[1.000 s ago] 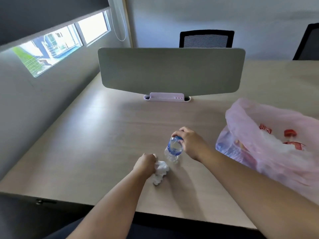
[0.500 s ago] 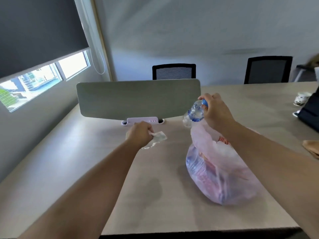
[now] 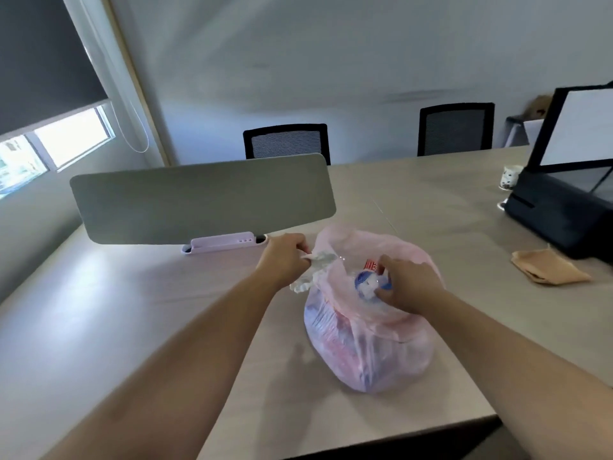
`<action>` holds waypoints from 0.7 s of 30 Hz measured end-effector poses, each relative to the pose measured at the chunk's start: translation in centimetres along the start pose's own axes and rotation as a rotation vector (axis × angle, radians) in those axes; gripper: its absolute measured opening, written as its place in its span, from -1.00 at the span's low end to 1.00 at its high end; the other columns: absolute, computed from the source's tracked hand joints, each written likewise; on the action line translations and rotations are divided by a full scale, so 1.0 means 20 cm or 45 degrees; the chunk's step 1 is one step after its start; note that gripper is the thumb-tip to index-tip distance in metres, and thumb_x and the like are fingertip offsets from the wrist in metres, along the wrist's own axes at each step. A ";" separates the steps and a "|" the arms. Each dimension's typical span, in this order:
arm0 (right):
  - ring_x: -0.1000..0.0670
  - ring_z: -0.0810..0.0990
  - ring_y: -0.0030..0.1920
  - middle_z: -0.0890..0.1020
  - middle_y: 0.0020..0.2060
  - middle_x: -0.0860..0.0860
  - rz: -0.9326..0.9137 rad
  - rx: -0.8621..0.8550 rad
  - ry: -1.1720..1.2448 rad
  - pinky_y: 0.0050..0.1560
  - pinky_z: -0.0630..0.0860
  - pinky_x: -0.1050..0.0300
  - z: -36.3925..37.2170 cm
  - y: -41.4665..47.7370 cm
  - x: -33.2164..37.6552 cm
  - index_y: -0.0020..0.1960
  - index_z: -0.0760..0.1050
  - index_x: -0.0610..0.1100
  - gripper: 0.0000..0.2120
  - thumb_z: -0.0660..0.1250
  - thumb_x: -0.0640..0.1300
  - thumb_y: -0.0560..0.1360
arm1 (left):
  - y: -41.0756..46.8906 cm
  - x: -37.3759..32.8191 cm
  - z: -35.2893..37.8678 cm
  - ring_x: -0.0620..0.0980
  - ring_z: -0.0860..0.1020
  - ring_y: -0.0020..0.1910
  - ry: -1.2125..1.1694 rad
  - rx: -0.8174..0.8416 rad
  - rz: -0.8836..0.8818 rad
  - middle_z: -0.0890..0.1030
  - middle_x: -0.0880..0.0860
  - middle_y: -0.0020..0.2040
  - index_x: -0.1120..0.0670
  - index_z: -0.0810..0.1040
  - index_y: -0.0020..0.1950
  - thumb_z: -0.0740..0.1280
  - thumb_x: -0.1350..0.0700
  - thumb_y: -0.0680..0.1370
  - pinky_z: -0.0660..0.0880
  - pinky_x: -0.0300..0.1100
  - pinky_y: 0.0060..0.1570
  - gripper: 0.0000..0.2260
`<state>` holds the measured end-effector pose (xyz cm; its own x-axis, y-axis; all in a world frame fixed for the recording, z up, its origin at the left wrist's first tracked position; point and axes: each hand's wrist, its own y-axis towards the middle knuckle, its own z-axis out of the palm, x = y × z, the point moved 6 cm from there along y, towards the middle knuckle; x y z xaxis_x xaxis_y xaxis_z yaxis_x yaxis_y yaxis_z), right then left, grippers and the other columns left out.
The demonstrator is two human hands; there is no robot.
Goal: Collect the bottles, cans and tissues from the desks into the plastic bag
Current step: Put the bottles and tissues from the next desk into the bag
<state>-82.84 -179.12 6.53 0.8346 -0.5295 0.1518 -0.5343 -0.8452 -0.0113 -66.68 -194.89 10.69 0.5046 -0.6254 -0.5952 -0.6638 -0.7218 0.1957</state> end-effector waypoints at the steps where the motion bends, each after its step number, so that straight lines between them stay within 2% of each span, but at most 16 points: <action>1: -0.06 0.56 0.00 0.60 0.00 0.06 -0.005 -0.033 -0.032 0.01 0.36 0.12 -0.01 0.00 -0.01 0.12 0.42 0.02 -0.72 0.28 0.09 0.45 | 0.01 -0.02 0.02 -0.04 0.45 -0.28 -0.008 -0.002 0.009 0.53 -0.02 -0.32 0.14 0.59 -0.22 0.32 0.27 0.39 0.28 -0.36 -0.39 -0.92; 3: -0.05 0.52 0.11 0.59 0.08 0.05 -0.006 -0.220 -0.094 0.10 0.34 0.10 -0.08 0.02 -0.06 0.09 0.49 0.02 -0.75 0.26 0.08 0.47 | 0.05 -0.06 0.07 -0.05 0.44 -0.28 -0.054 -0.036 0.003 0.50 -0.05 -0.34 0.13 0.57 -0.21 0.34 0.26 0.40 0.30 -0.29 -0.34 -0.95; 5: -0.12 0.40 0.27 0.44 0.31 -0.03 0.092 -0.365 -0.115 0.22 0.29 0.03 -0.13 0.04 -0.12 0.11 0.52 0.00 -0.75 0.30 0.02 0.46 | 0.07 -0.10 0.09 -0.05 0.44 -0.27 -0.157 -0.109 -0.040 0.49 -0.04 -0.33 0.13 0.56 -0.18 0.37 0.24 0.41 0.31 -0.28 -0.25 -0.97; 8: -0.21 0.30 0.39 0.17 0.48 -0.12 0.300 -0.157 0.114 0.36 0.25 -0.01 -0.07 0.08 -0.25 0.18 0.51 0.02 -0.68 0.36 -0.02 0.43 | 0.14 -0.18 0.16 -0.03 0.42 -0.28 -0.319 -0.199 -0.127 0.45 -0.05 -0.35 0.09 0.46 -0.26 0.38 0.22 0.41 0.33 -0.22 -0.27 -0.88; 10: -0.20 0.39 0.35 0.23 0.45 -0.16 0.309 -0.034 0.358 0.31 0.35 0.07 0.00 0.10 -0.28 0.18 0.55 -0.05 -0.69 0.34 -0.16 0.43 | 0.18 -0.23 0.23 -0.01 0.39 -0.31 -0.398 -0.240 -0.179 0.41 -0.07 -0.39 0.02 0.34 -0.36 0.37 0.24 0.40 0.29 -0.20 -0.33 -0.74; 12: -0.18 0.46 0.28 0.42 0.34 -0.15 0.300 -0.066 0.465 0.26 0.39 0.10 0.01 0.10 -0.30 0.23 0.54 -0.16 -0.63 0.24 -0.33 0.44 | 0.19 -0.28 0.33 0.01 0.40 -0.30 -0.337 -0.222 -0.174 0.42 -0.04 -0.38 0.01 0.31 -0.39 0.36 0.26 0.39 0.29 -0.20 -0.31 -0.71; 13: -0.17 0.47 0.28 0.47 0.31 -0.15 0.311 -0.088 0.486 0.27 0.38 0.10 0.01 0.10 -0.31 0.28 0.50 -0.19 -0.58 0.21 -0.37 0.45 | 0.19 -0.30 0.40 0.02 0.43 -0.27 -0.252 -0.136 -0.142 0.47 -0.01 -0.34 0.02 0.37 -0.38 0.35 0.27 0.40 0.32 -0.21 -0.28 -0.75; 15: -0.14 0.44 0.32 0.46 0.33 -0.13 0.330 -0.111 0.523 0.32 0.34 0.13 0.00 0.10 -0.32 0.36 0.42 -0.20 -0.51 0.19 -0.39 0.45 | 0.15 -0.33 0.57 0.00 0.50 -0.21 -0.050 0.258 -0.051 0.56 0.04 -0.24 0.15 0.57 -0.24 0.36 0.26 0.42 0.42 -0.22 -0.20 -0.95; 16: -0.13 0.43 0.34 0.45 0.36 -0.11 0.338 -0.116 0.545 0.33 0.31 0.15 -0.01 0.10 -0.33 0.38 0.41 -0.19 -0.51 0.19 -0.39 0.45 | 0.12 -0.34 0.63 -0.03 0.52 -0.20 -0.015 0.457 -0.013 0.58 0.02 -0.23 0.19 0.62 -0.17 0.38 0.22 0.43 0.46 -0.23 -0.15 -0.95; 17: -0.12 0.42 0.35 0.44 0.37 -0.10 0.344 -0.126 0.568 0.33 0.30 0.16 -0.02 0.10 -0.35 0.38 0.41 -0.18 -0.51 0.19 -0.38 0.46 | 0.10 -0.34 0.68 -0.07 0.54 -0.18 -0.034 0.570 0.012 0.59 -0.01 -0.22 0.17 0.64 -0.14 0.41 0.17 0.43 0.51 -0.23 -0.10 -0.92; 18: -0.11 0.42 0.35 0.44 0.37 -0.09 0.354 -0.138 0.590 0.33 0.31 0.16 -0.03 0.10 -0.35 0.37 0.42 -0.17 -0.51 0.18 -0.37 0.46 | 0.09 -0.33 0.67 -0.07 0.56 -0.10 -0.040 0.547 0.018 0.60 -0.04 -0.17 0.11 0.65 -0.13 0.41 0.11 0.43 0.53 -0.16 0.01 -0.91; 19: -0.11 0.43 0.34 0.44 0.37 -0.08 0.372 -0.148 0.613 0.33 0.33 0.14 -0.04 0.11 -0.36 0.37 0.43 -0.15 -0.52 0.18 -0.36 0.47 | 0.11 -0.31 0.64 -0.05 0.54 0.05 0.010 0.398 0.015 0.60 -0.05 -0.04 0.02 0.64 -0.12 0.40 0.05 0.42 0.48 -0.09 0.14 -0.91; 20: -0.11 0.44 0.33 0.45 0.37 -0.07 0.394 -0.158 0.626 0.32 0.36 0.13 -0.06 0.10 -0.38 0.36 0.44 -0.12 -0.53 0.19 -0.34 0.48 | 0.14 -0.29 0.57 -0.01 0.45 0.24 0.148 0.189 0.003 0.56 -0.03 0.15 -0.06 0.62 -0.07 0.39 -0.01 0.42 0.37 -0.04 0.28 -0.88; 21: -0.10 0.45 0.33 0.46 0.36 -0.07 0.418 -0.166 0.630 0.31 0.37 0.12 -0.06 0.10 -0.39 0.35 0.46 -0.10 -0.55 0.19 -0.32 0.49 | 0.15 -0.24 0.53 0.03 0.29 0.40 0.313 0.037 -0.052 0.42 0.00 0.35 -0.12 0.59 0.00 0.38 -0.06 0.42 0.22 -0.01 0.39 -0.82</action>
<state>-90.58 -176.66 6.58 0.4786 -0.6384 0.6029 -0.7913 -0.6111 -0.0189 -76.97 -190.93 5.95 0.6483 -0.6515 -0.3940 -0.6537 -0.7416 0.1508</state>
